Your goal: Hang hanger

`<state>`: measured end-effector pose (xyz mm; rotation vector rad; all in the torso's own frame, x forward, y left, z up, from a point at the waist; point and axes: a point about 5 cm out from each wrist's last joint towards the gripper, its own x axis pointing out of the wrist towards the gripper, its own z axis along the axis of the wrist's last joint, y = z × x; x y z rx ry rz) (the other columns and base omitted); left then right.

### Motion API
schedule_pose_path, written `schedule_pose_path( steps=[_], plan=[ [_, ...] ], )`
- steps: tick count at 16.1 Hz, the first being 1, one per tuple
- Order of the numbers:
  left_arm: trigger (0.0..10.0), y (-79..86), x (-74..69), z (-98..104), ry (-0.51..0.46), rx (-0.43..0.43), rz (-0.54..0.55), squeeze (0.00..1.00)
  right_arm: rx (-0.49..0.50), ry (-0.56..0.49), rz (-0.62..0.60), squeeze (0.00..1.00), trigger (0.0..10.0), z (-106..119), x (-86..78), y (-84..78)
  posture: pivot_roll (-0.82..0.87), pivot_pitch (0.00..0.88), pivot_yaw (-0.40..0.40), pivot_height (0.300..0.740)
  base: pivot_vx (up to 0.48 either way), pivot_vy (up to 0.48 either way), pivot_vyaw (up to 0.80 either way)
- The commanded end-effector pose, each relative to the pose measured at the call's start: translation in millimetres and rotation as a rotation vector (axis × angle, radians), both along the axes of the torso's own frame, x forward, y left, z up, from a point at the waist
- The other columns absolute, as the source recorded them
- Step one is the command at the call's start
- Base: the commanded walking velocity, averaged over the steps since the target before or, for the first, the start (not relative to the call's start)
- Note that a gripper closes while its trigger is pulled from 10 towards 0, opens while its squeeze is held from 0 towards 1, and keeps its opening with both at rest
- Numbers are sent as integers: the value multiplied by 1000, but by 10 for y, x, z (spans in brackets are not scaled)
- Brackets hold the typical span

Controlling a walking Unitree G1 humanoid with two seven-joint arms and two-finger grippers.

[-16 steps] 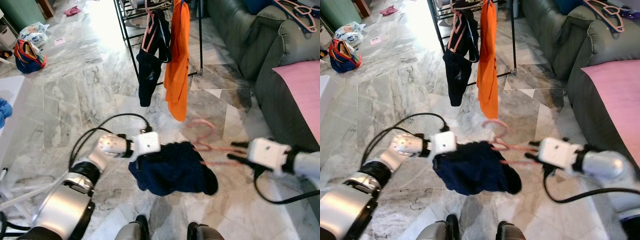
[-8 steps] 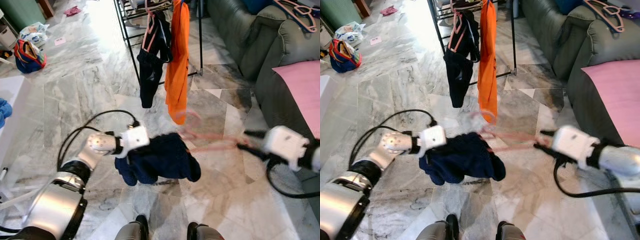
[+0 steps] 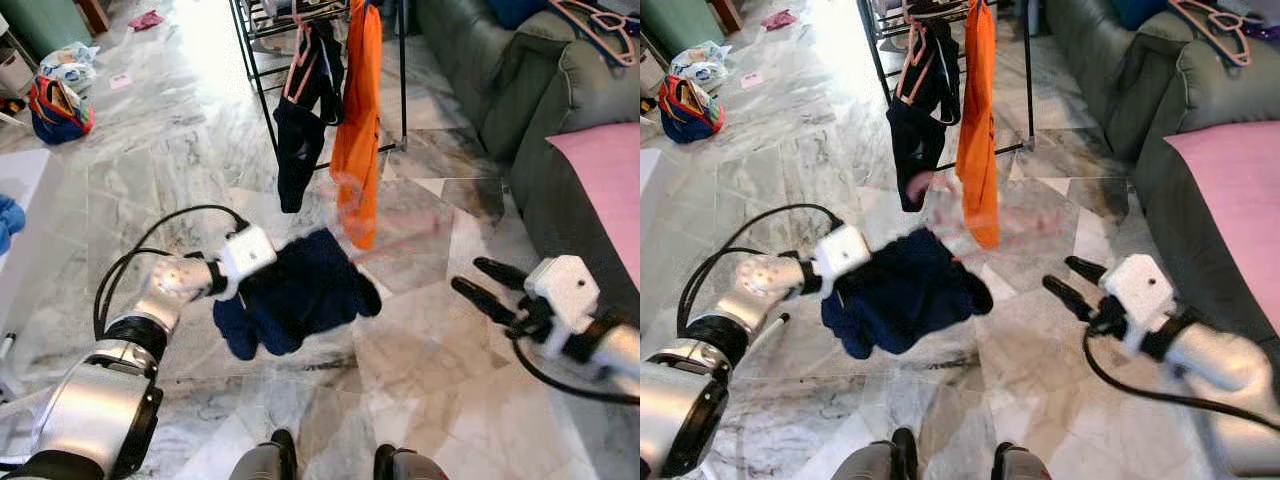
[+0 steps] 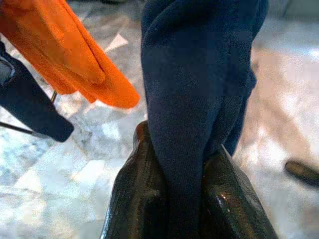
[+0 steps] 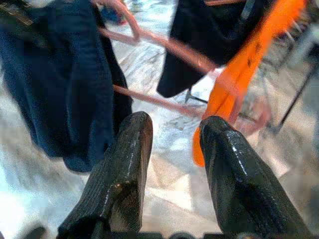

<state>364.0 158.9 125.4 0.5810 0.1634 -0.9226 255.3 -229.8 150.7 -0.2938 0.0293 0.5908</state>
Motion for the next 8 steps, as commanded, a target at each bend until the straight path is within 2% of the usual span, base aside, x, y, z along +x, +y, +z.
schedule_pose_path(
  steps=[1,2,4,5,6,8],
  plan=[
    [0,-17,34,120,-14,-52,-25,0,60,59,-59,1000,10000,-141,-13,-29,-120,219,86,740,0,0,0],
    [0,-56,29,189,-11,-79,-88,0,141,89,-126,1000,10000,-308,14,15,-106,223,84,740,0,0,0],
    [0,-63,39,269,-13,-114,-116,0,181,131,-173,1000,10000,-464,45,62,-95,226,82,740,0,0,0],
    [0,-84,36,307,-2,-150,-143,0,206,142,-198,118,10000,-520,74,100,-92,226,80,740,0,0,0],
    [0,-112,25,333,8,-175,-178,0,258,157,-246,0,10000,-556,130,117,-88,226,78,740,0,0,0],
    [0,-193,-8,363,26,-212,-250,0,285,170,-253,0,10000,-608,217,190,-84,228,76,740,0,0,0]
  ],
)
